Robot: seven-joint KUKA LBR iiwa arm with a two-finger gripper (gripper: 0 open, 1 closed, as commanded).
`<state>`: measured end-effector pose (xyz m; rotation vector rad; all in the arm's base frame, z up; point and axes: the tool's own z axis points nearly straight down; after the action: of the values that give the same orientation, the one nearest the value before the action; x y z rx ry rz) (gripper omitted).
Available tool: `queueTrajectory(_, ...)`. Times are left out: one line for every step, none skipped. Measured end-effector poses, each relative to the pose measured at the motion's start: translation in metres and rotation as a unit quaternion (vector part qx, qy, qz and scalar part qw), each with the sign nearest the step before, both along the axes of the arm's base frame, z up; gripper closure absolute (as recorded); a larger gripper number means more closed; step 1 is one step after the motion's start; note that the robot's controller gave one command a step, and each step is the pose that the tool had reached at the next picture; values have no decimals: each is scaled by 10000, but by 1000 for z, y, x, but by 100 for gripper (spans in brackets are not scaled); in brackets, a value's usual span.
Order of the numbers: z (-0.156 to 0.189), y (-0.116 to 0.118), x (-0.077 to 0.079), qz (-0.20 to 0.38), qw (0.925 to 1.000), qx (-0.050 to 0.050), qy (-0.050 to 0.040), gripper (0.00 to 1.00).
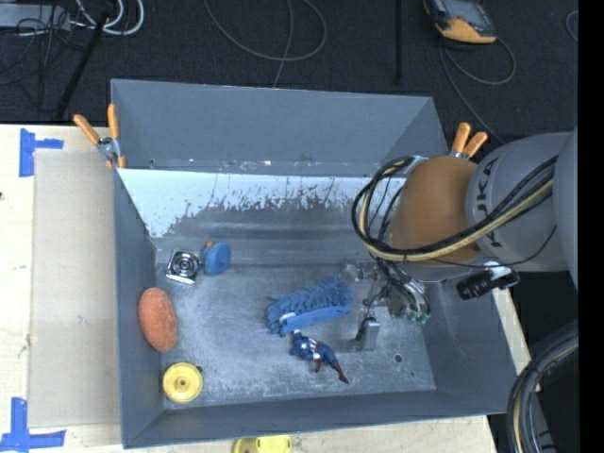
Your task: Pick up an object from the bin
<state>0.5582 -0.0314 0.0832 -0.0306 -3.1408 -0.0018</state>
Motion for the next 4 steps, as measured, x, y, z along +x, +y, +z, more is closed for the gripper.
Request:
queueTrajectory(-7, 23, -1, 422, 9991, -6, -2, 0)
queueTrajectory(-13, 53, 11, -261, 9997, -5, -9, 100)
queueTrajectory(-13, 53, 11, -251, 9997, -7, -9, 100)
queueTrajectory(14, 63, 18, -353, 9994, -4, 2, 100)
